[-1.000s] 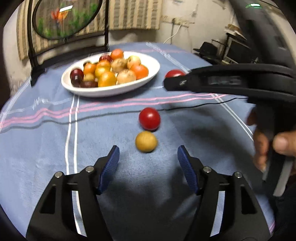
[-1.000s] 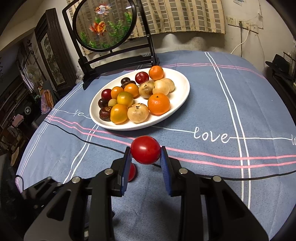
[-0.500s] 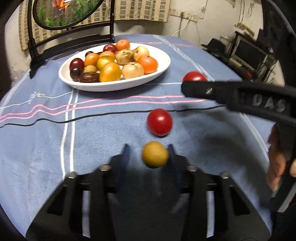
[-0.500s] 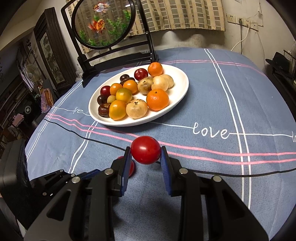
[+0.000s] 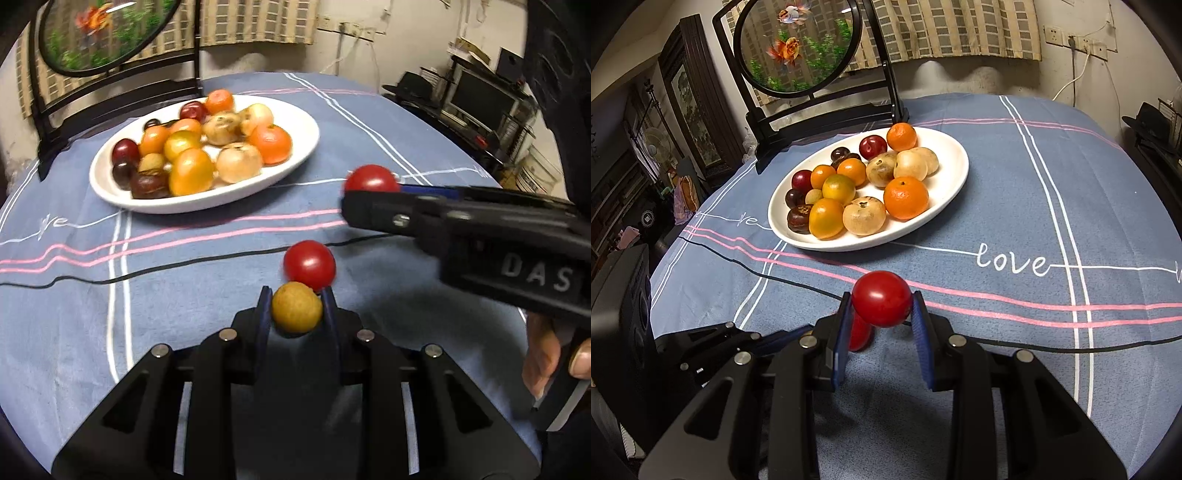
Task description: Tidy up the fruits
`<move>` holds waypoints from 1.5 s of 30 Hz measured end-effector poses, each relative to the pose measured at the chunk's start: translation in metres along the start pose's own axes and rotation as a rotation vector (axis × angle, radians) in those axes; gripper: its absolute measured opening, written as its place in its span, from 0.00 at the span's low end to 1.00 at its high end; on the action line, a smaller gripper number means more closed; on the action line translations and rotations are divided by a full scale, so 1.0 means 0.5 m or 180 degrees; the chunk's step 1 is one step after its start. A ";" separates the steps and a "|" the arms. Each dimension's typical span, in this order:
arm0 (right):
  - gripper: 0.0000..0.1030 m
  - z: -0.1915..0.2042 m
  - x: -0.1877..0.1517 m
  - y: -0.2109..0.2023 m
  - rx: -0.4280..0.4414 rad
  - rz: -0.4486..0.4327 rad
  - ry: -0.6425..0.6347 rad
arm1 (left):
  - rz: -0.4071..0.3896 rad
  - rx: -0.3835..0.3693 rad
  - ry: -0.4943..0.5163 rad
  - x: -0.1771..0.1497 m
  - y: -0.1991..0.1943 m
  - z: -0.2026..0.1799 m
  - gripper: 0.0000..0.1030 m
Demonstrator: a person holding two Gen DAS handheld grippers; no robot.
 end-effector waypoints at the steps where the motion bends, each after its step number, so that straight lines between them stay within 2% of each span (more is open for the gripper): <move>1: 0.31 0.000 0.000 0.001 0.0003 0.0007 -0.0001 | 0.0002 0.0014 0.0042 -0.002 0.001 -0.006 0.27; 5: 0.31 0.002 -0.001 0.005 0.0026 0.0042 -0.0005 | -0.0010 0.0041 0.0043 -0.003 0.008 -0.009 0.29; 9: 0.31 -0.004 0.000 0.005 0.0045 0.0044 0.0044 | -0.0133 0.0104 0.0007 0.006 0.007 -0.005 0.50; 11: 0.31 -0.009 0.002 0.003 0.0053 0.0033 0.0069 | -0.0164 0.0104 0.0068 0.007 0.005 -0.013 0.54; 12: 0.31 -0.010 0.002 0.002 0.0059 0.0028 0.0082 | -0.0149 0.0127 0.0108 0.008 0.008 -0.019 0.59; 14: 0.31 -0.011 0.001 0.001 0.0066 0.0029 0.0088 | -0.0092 0.0153 0.0153 0.009 0.018 -0.025 0.62; 16: 0.31 -0.011 0.002 0.001 0.0067 0.0027 0.0087 | -0.0021 0.0159 0.0178 0.012 0.029 -0.027 0.61; 19: 0.31 -0.012 0.002 0.000 0.0069 0.0022 0.0091 | 0.0052 0.0133 0.0115 0.016 0.040 -0.019 0.51; 20: 0.31 -0.013 0.002 0.000 0.0071 0.0021 0.0096 | 0.0041 0.0162 0.0088 0.019 0.041 -0.016 0.36; 21: 0.31 -0.014 0.002 0.000 0.0071 0.0021 0.0099 | 0.0031 0.0148 0.0071 0.021 0.042 -0.014 0.31; 27: 0.31 -0.021 0.004 -0.004 0.0062 0.0000 0.0139 | -0.0087 0.0137 -0.0010 0.020 0.027 -0.005 0.29; 29: 0.31 -0.024 0.005 -0.005 0.0060 -0.0009 0.0155 | -0.0188 0.0222 0.0091 0.020 0.008 -0.006 0.28; 32: 0.31 -0.025 0.006 -0.006 0.0060 -0.0014 0.0159 | -0.0206 0.0182 0.0115 0.020 -0.011 0.002 0.28; 35: 0.31 -0.021 0.007 -0.010 0.0053 -0.0047 0.0153 | -0.0271 0.0244 0.0166 0.021 -0.031 0.016 0.28; 42: 0.31 0.011 0.019 -0.017 0.0080 -0.0094 0.0036 | -0.0356 0.0273 0.0116 0.049 -0.067 0.059 0.29; 45: 0.31 0.031 0.047 -0.016 0.0084 -0.0101 -0.0057 | -0.0370 0.0277 0.0096 0.072 -0.075 0.074 0.29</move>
Point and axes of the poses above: each gripper's, at about its wrist camera, not at the fingertips, and y roughly the way its jaws point, z to its left, x to its top, the point moved 2 cm from there along y, roughly the way its jaws point
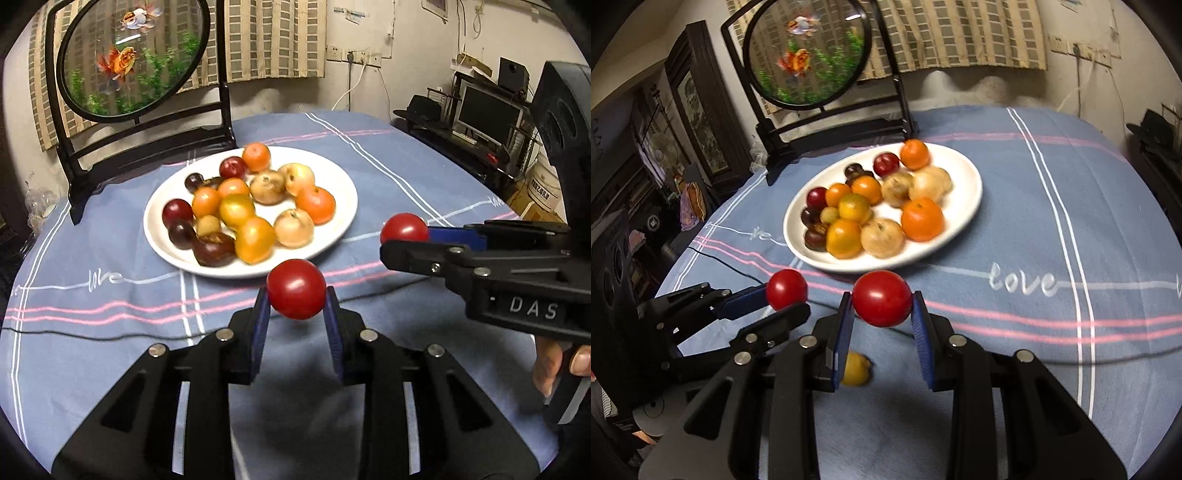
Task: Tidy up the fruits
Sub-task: 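Carry both red tomatoes onto the white plate and open both tools, then grasp the small yellow fruit on the cloth with the right tool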
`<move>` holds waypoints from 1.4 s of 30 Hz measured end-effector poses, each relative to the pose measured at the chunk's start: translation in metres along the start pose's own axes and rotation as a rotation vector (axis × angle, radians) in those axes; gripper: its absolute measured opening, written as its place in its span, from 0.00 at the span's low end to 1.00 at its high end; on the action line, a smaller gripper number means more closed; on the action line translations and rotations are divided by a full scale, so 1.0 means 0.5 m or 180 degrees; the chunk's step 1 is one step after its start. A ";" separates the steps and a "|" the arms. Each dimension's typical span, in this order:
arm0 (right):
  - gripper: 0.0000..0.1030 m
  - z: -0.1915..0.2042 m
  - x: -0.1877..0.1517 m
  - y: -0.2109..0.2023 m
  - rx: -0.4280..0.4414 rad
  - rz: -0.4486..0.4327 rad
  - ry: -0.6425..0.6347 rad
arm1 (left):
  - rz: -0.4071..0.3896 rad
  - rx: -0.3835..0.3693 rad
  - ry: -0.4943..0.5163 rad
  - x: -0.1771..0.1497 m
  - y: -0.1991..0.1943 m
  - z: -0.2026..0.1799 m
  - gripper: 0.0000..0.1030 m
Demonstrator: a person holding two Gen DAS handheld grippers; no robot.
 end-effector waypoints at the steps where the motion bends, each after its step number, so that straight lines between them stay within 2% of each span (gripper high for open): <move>1: 0.31 0.004 0.011 0.002 0.0000 0.0000 -0.0019 | 0.0005 0.0009 -0.0028 0.012 0.003 0.010 0.29; 5: 0.32 0.027 0.098 0.036 0.0078 -0.0031 -0.0034 | 0.0088 -0.0021 -0.0266 0.069 0.037 0.066 0.30; 8: 0.32 0.023 0.145 0.088 0.0188 0.0023 0.0138 | 0.0150 0.0078 -0.0456 0.109 0.083 0.114 0.30; 12: 0.33 0.015 0.181 0.161 0.0037 0.0090 0.0213 | 0.0145 0.0220 -0.0485 0.152 0.128 0.148 0.31; 13: 0.38 0.010 0.187 0.178 0.0007 0.0135 0.0243 | 0.0159 0.0273 -0.0484 0.158 0.136 0.153 0.32; 14: 0.50 0.002 0.193 0.193 -0.0013 0.0196 0.0311 | 0.0175 0.0332 -0.0474 0.161 0.143 0.158 0.43; 15: 0.57 -0.005 0.196 0.199 -0.0047 0.0228 0.0361 | 0.0128 0.0364 -0.0480 0.165 0.143 0.163 0.63; 16: 0.61 -0.010 0.200 0.198 -0.0090 0.0198 0.0406 | 0.0058 0.0407 -0.0500 0.166 0.138 0.167 0.69; 18: 0.61 -0.017 0.203 0.181 -0.0055 0.0018 0.0425 | -0.0034 0.0408 -0.0537 0.166 0.125 0.171 0.71; 20: 0.61 -0.021 0.199 0.172 -0.0056 0.0036 0.0406 | -0.0031 0.0381 -0.0552 0.166 0.120 0.171 0.71; 24: 0.61 -0.036 0.174 0.135 -0.0022 -0.0013 0.0440 | -0.0017 0.0327 -0.0539 0.153 0.097 0.158 0.73; 28: 0.61 -0.035 0.133 0.092 -0.0065 -0.0047 0.0295 | -0.0035 0.0339 -0.0412 0.125 0.065 0.133 0.76; 34: 0.61 -0.030 0.023 0.008 -0.0183 -0.0012 -0.0095 | 0.0011 0.0196 -0.0232 0.048 0.017 0.096 0.79; 39: 0.61 -0.001 -0.074 -0.022 -0.0248 0.0165 -0.0446 | 0.0158 0.0044 0.0211 -0.020 0.006 0.042 0.79; 42: 0.61 0.016 -0.105 -0.024 -0.0230 0.0246 -0.0595 | 0.0187 0.0084 0.0447 -0.049 0.000 0.021 0.79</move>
Point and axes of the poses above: each gripper's, at about its wrist camera, not at the fingertips, and y roughly the way its jaws point, z to its left, x to its top, the point moved 2 cm from there along y, roughly the way its jaws point
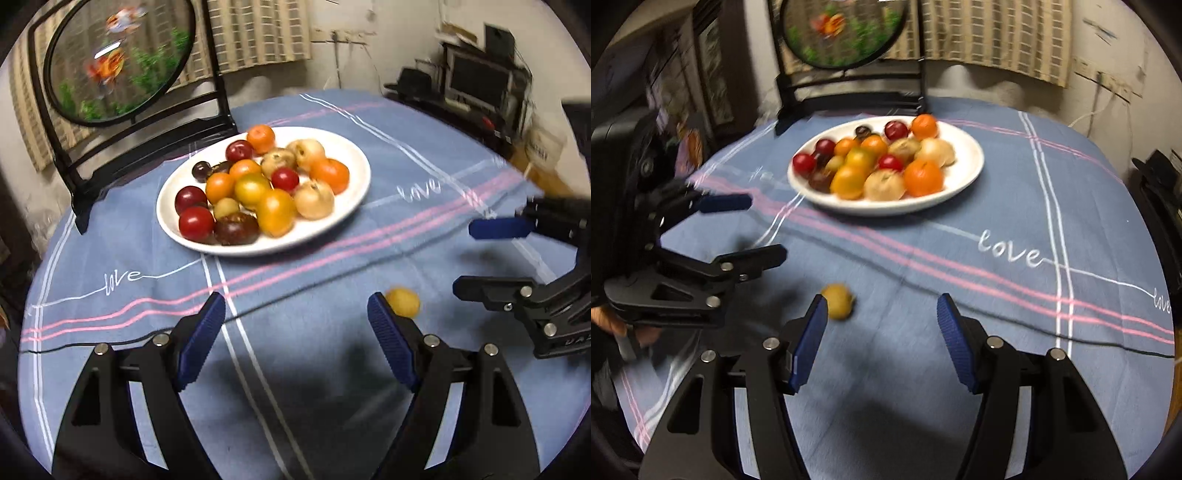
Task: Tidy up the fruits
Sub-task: 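Grasp the small yellow fruit on the cloth with the right tool, then carry the small yellow fruit in the right tool toward the plate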
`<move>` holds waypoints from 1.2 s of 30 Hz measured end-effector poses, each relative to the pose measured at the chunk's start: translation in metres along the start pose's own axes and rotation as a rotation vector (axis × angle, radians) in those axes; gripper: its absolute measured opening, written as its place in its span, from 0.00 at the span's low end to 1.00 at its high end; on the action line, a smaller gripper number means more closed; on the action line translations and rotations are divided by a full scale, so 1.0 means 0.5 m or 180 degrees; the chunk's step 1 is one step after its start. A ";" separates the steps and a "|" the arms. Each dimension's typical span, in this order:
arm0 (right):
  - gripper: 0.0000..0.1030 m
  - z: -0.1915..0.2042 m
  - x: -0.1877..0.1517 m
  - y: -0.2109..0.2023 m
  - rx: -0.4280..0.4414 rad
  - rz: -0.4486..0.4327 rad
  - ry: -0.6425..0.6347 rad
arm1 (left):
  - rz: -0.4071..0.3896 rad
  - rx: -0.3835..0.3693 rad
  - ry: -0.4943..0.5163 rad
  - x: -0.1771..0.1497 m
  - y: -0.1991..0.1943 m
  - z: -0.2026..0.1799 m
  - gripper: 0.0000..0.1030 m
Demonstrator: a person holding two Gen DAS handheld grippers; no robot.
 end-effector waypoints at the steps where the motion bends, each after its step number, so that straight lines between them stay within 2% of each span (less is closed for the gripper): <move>1: 0.60 0.010 -0.005 0.002 -0.0002 0.0019 -0.0072 | 0.0012 -0.0008 0.0002 -0.007 -0.002 -0.001 0.79; 3: 0.59 0.028 -0.010 0.010 -0.0010 0.0066 -0.0201 | 0.0027 -0.0065 -0.0066 -0.019 -0.007 0.002 0.79; 7: 0.50 0.056 -0.012 0.042 -0.0007 0.0204 -0.0408 | 0.0059 -0.0058 -0.0129 -0.037 -0.010 0.014 0.79; 12: 0.46 0.072 0.002 0.082 0.0009 0.0308 -0.0449 | 0.0118 -0.0037 -0.0183 -0.046 -0.005 0.033 0.79; 13: 0.42 0.074 0.004 0.087 0.0006 0.0315 -0.0455 | 0.0129 -0.0038 -0.0187 -0.048 -0.004 0.035 0.79; 14: 0.32 0.077 0.007 0.095 -0.0001 0.0339 -0.0457 | 0.0138 -0.0040 -0.0190 -0.049 -0.003 0.037 0.79; 15: 0.26 0.078 0.008 0.104 0.0006 0.0383 -0.0448 | 0.0148 -0.0055 -0.0196 -0.050 -0.002 0.037 0.79; 16: 0.25 0.078 0.008 0.110 0.0020 0.0409 -0.0448 | 0.0156 -0.0066 -0.0197 -0.050 0.000 0.037 0.79; 22: 0.25 0.078 0.005 0.110 0.0150 0.0369 -0.0410 | 0.0139 -0.0245 -0.0101 -0.044 0.005 0.015 0.79; 26: 0.25 0.069 0.001 0.108 0.0245 0.0340 -0.0400 | 0.0194 -0.0471 0.0131 -0.036 0.026 -0.012 0.79; 31: 0.25 0.060 0.002 0.106 0.0326 0.0326 -0.0503 | 0.0251 -0.0804 0.0163 -0.014 0.044 -0.007 0.78; 32: 0.25 0.057 0.003 0.106 0.0366 0.0329 -0.0531 | 0.0255 -0.0856 0.0220 -0.011 0.047 -0.009 0.78; 36: 0.25 0.032 0.011 0.110 0.0577 0.0361 -0.0501 | 0.0232 -0.0907 0.0797 -0.008 0.049 -0.042 0.78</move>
Point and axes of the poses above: each gripper's, at about its wrist camera, not at the fingertips, and y roughly the way its jaws point, z to its left, x to its top, the point moved 2 cm from there along y, roughly the way its jaws point
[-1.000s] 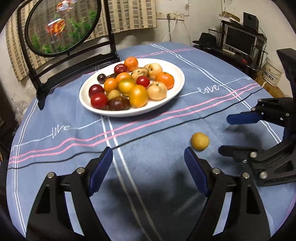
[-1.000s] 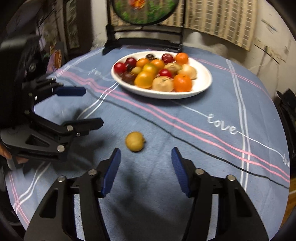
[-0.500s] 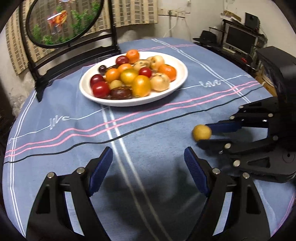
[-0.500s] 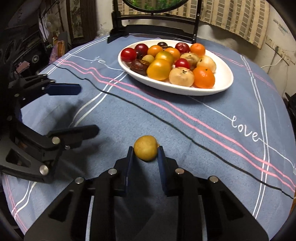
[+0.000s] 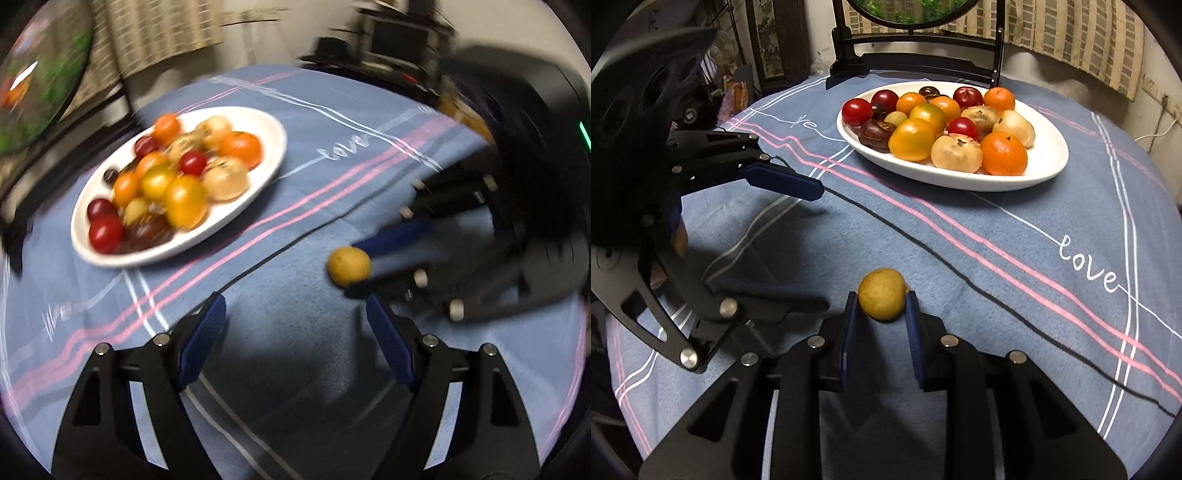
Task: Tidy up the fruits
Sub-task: 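Carry the small yellow fruit in the right tool toward the plate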
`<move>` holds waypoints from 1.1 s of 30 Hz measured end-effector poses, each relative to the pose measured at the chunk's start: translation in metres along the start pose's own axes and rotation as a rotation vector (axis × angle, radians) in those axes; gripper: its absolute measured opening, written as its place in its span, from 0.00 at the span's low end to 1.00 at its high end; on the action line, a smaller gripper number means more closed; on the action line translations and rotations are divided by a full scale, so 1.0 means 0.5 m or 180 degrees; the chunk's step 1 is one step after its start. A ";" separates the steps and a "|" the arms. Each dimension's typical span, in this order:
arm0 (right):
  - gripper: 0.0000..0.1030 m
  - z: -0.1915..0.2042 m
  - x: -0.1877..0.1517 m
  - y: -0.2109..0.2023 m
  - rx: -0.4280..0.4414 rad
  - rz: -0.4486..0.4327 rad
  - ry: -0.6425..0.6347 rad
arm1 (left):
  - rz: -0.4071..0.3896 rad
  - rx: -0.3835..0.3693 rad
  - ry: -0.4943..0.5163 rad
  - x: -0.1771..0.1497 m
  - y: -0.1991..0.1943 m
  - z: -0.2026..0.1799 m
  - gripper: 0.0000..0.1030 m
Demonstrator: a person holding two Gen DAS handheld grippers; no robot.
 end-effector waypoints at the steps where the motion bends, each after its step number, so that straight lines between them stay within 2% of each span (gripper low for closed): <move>1: 0.25 -0.007 0.001 0.000 0.0109 0.0008 0.0023 | 0.0020 -0.0025 0.0117 0.001 0.004 -0.007 0.78; 4: 0.25 -0.027 0.007 0.003 0.0396 0.0084 0.0041 | -0.0009 -0.0043 0.0431 0.004 0.014 -0.025 0.77; 5: 0.25 -0.034 0.010 0.005 0.0494 0.0115 0.0032 | -0.0003 -0.0037 0.0485 0.006 0.019 -0.028 0.73; 6: 0.25 -0.036 0.012 0.005 0.0536 0.0131 0.0024 | 0.0028 -0.0070 0.0519 0.007 0.029 -0.029 0.63; 8: 0.25 -0.042 0.017 0.006 0.0628 0.0156 -0.0003 | 0.0095 -0.0184 0.0538 0.008 0.045 -0.029 0.56; 16: 0.25 -0.061 0.020 0.009 0.0895 0.0183 0.0085 | 0.0000 -0.0286 0.0789 0.009 0.047 -0.032 0.53; 17: 0.25 -0.060 0.021 0.010 0.0920 0.0198 0.0084 | -0.0008 -0.0307 0.0809 0.007 0.046 -0.034 0.49; 18: 0.25 -0.060 0.022 0.009 0.0978 0.0211 0.0109 | -0.0032 -0.0363 0.0860 0.007 0.044 -0.037 0.37; 19: 0.25 -0.061 0.023 0.010 0.1054 0.0231 0.0132 | -0.0047 -0.0412 0.0928 0.004 0.043 -0.042 0.35; 25: 0.25 -0.064 0.033 0.018 0.1137 0.0325 0.0147 | -0.0113 -0.0416 0.0966 0.001 0.044 -0.042 0.35; 33: 0.25 -0.060 0.039 0.005 0.1102 0.0266 0.0134 | -0.0166 -0.0331 0.0989 0.005 0.020 -0.053 0.34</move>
Point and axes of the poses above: each gripper's, at about its wrist camera, not at the fingertips, and y roughly the way its jaws point, z to its left, x to its top, the point moved 2 cm from there along y, roughly the way its jaws point
